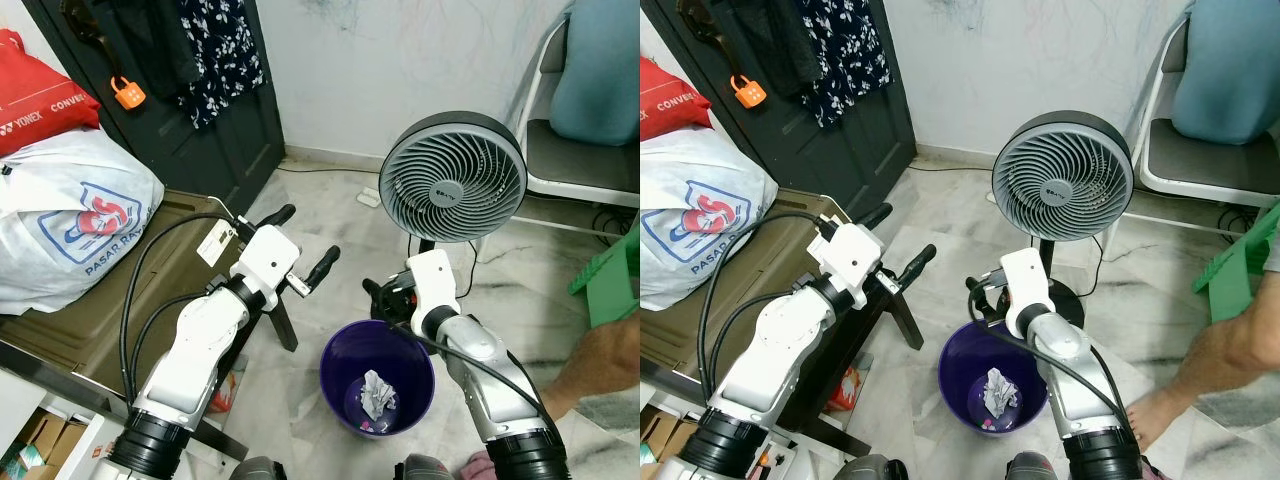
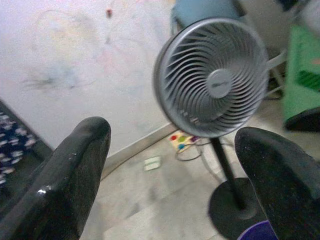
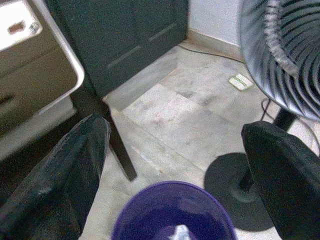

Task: Clean up the room

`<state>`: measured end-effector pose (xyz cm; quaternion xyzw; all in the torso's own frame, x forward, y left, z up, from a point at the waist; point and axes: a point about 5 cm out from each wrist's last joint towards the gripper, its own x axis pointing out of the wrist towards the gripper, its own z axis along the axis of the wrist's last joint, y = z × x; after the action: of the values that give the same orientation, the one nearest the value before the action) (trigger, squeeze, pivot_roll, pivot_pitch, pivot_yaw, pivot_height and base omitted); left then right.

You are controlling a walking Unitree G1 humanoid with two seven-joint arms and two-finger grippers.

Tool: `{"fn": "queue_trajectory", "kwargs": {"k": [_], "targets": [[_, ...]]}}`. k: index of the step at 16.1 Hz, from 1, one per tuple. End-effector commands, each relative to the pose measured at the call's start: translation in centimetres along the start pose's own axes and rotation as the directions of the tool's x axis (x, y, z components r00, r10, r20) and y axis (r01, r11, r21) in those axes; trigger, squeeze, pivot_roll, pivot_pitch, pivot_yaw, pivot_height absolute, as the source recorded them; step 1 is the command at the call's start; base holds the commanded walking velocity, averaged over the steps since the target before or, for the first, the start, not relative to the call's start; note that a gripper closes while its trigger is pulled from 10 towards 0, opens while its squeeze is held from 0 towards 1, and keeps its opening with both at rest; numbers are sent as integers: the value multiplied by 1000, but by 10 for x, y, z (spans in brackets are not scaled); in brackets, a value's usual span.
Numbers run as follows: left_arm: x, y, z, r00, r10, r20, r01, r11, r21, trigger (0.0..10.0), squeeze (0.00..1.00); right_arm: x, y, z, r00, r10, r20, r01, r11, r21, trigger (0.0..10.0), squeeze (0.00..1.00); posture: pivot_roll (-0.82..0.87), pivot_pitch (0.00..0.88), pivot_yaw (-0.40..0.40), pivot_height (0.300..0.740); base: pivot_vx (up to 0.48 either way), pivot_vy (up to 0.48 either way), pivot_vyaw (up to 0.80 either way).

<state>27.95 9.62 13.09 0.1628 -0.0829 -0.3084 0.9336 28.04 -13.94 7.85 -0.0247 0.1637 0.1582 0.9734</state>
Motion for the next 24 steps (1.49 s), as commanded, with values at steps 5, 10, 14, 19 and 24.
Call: {"fn": "queue_trajectory", "kwargs": {"k": [5, 10, 14, 19, 24], "targets": [[-7, 23, -14, 982, 187, -34, -188, 982, -11, 10000, 0, 7, -6, 30, 962, -182, 201, 146, 972, 183, 10000, 0, -152, 0, 109, 740, 0, 0, 0], [-38, 60, -34, 866, 491, -100, -501, 852, -155, 10000, 0, -9, -25, 31, 918, -303, 254, 240, 938, 251, 10000, 0, -178, 0, 114, 740, 0, 0, 0], [-68, 52, -37, 845, 514, -144, -530, 841, -108, 10000, 0, -25, -35, 20, 909, -339, 244, 304, 938, 169, 10000, 0, -148, 0, 85, 740, 0, 0, 0], [-88, 23, -44, 862, 473, -182, -504, 840, -202, 10000, 0, -51, -42, 4, 909, -351, 227, 306, 929, 208, 10000, 0, -162, 0, 70, 740, 0, 0, 0], [-71, 17, -36, 899, 413, -148, -438, 856, -273, 10000, 0, -38, -30, 11, 912, -333, 240, 313, 942, 119, 10000, 0, -176, 0, 91, 740, 0, 0, 0]]}}
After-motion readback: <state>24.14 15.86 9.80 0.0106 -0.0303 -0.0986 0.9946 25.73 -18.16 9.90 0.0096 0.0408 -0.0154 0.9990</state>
